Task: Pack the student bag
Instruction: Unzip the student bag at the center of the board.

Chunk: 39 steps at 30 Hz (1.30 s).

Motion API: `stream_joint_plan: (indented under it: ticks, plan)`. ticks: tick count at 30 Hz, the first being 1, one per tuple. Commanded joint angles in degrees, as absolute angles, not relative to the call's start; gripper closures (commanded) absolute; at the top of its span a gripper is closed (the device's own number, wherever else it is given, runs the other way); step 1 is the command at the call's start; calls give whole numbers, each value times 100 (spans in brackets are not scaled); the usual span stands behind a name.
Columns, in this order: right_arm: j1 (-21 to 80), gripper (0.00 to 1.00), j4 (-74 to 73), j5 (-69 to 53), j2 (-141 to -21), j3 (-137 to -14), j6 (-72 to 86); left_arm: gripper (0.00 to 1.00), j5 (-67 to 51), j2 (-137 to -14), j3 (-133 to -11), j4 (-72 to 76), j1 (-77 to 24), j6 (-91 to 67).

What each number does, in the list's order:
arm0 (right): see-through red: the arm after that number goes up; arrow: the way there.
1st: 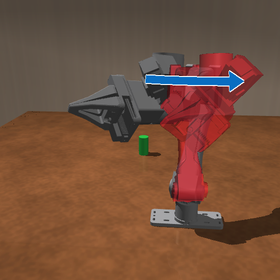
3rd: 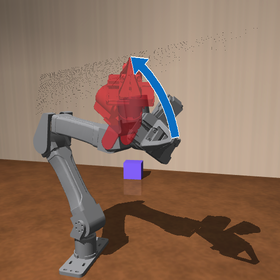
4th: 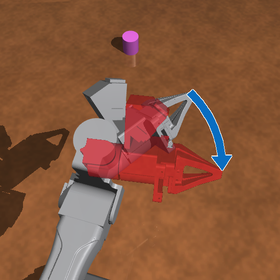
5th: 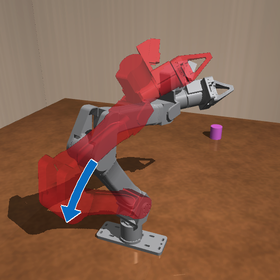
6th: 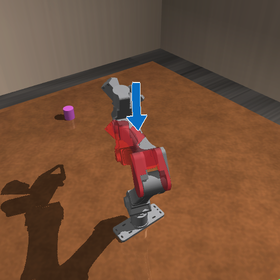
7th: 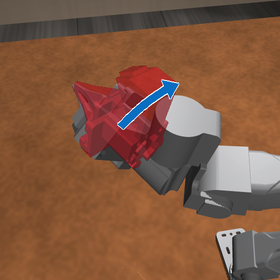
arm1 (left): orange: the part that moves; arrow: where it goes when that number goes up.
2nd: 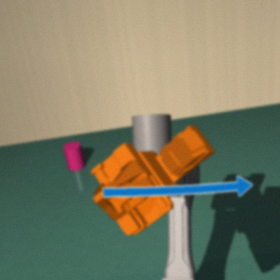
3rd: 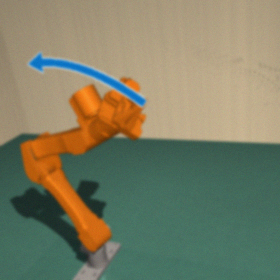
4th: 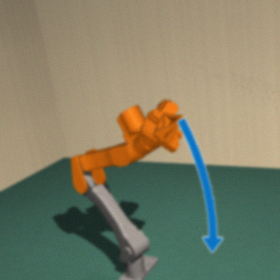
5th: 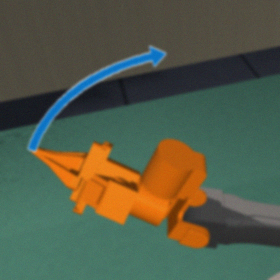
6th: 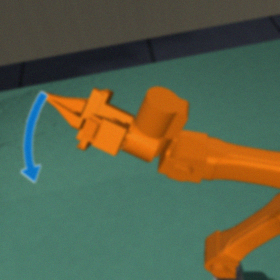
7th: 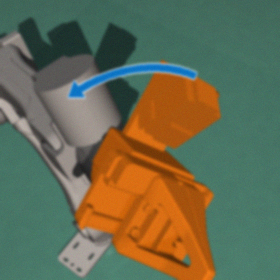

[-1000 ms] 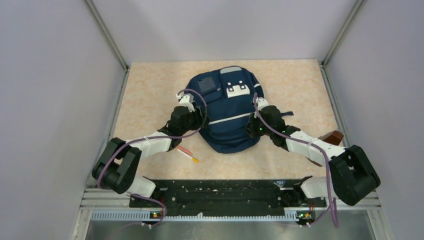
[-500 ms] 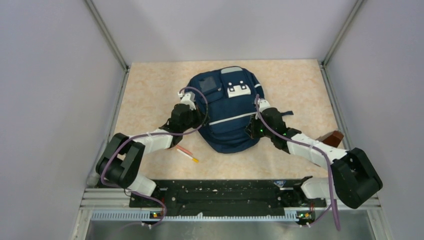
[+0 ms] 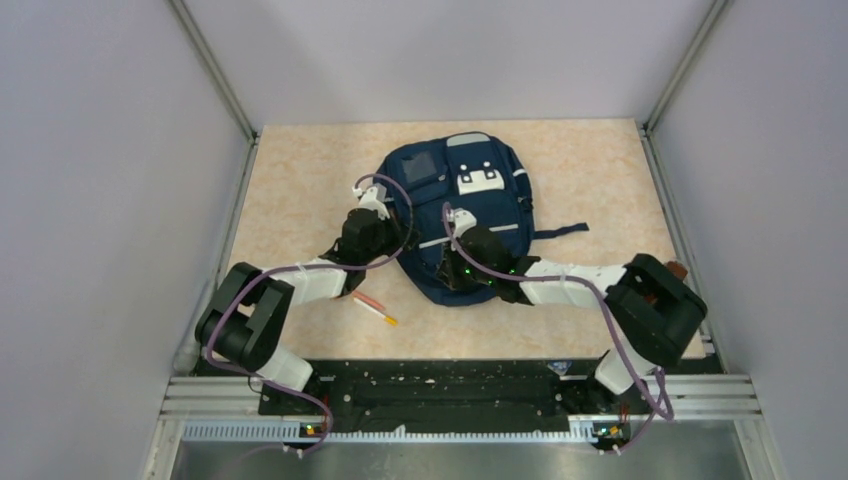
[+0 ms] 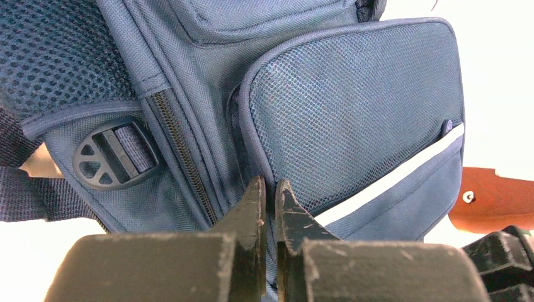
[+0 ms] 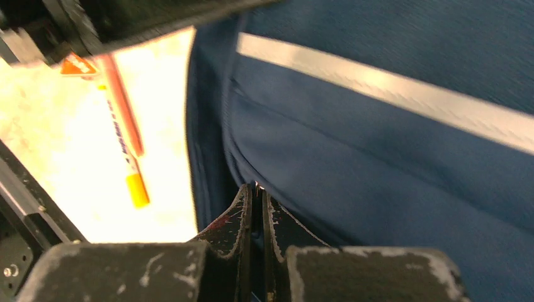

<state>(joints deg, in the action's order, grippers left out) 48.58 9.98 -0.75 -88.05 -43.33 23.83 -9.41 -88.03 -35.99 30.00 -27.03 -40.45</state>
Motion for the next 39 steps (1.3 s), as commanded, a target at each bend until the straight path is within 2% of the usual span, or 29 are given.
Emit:
stream_joint_plan:
  ticks: [1,6,7,9,10,11,14,19,23,26,30,39]
  plan:
    - [5133,100,1633,-538,-9593,-5195,2290,100,-1295,-8626,-3578,3530,-2811,-4111]
    - [5137,99,1462,-524,-9790,-5630,1956,100,-1137,-8346,-3487,3254,-2804,-3803]
    - [5140,89,1456,-465,-9703,-5610,1911,92,-1092,-8277,-3473,3192,-2805,-3699]
    - [5129,69,1472,-317,-9456,-5454,1874,60,-993,-8128,-3447,3087,-2808,-3463]
    - [5120,60,1439,-215,-9305,-5370,1845,49,-947,-8069,-3438,3054,-2804,-3319]
    - [5097,54,1375,-155,-9154,-5287,1813,41,-903,-8023,-3437,3032,-2804,-3150]
    - [4923,45,1123,-132,-8543,-5008,1771,27,-685,-7871,-3421,2949,-2821,-2643]
    - [4373,36,499,-180,-7293,-4467,1731,21,206,-7382,-3147,3132,-3087,-1574]
    - [3605,30,-128,-179,-6523,-4177,1931,21,219,-7219,-3177,3106,-3711,-340]
    - [2917,28,-457,-273,-6188,-3948,2128,20,36,-7339,-3290,3035,-4251,585]
    - [2166,27,-405,-668,-6034,-3578,2410,16,-177,-7815,-3641,2919,-4665,1046]
    - [2049,27,-281,-895,-5738,-3139,2549,14,133,-8576,-4161,2817,-4754,1385]
